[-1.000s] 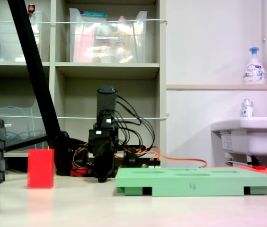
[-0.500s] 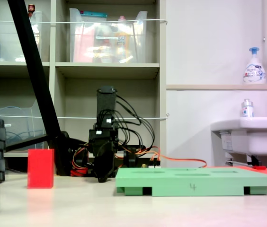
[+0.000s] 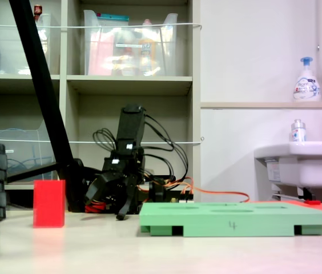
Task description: Put the square block into the corresponding hole
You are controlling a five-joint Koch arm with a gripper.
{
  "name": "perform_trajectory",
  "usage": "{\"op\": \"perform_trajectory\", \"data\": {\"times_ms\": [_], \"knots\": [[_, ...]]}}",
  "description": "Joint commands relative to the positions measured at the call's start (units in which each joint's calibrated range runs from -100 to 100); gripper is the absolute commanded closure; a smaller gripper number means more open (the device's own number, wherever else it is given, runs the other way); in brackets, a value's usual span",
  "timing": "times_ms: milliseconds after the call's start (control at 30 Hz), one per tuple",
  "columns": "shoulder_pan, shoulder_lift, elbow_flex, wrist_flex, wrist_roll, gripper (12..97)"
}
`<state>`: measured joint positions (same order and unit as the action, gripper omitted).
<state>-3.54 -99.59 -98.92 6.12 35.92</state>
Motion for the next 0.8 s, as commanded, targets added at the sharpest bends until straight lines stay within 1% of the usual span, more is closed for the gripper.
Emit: {"op": "perform_trajectory", "data": {"times_ms": [0,67,167,300,367,433,533,633,767], "knots": [[0.0,-0.4,-1.1,-10.2,4.2,61.9],[0.6,-0.4,3.5,-18.5,6.7,61.9],[1.0,-0.4,16.5,-35.9,10.3,63.0],[1.3,-0.4,33.4,-57.0,10.4,63.3],[1.2,-0.4,40.1,-62.3,10.4,61.6],[1.1,-0.4,46.0,-67.2,10.0,55.8],[0.6,-0.4,51.6,-71.1,8.4,49.8],[-0.8,-0.3,59.7,-77.8,5.9,47.4],[-3.1,11.6,70.4,-85.5,2.8,47.4]]}}
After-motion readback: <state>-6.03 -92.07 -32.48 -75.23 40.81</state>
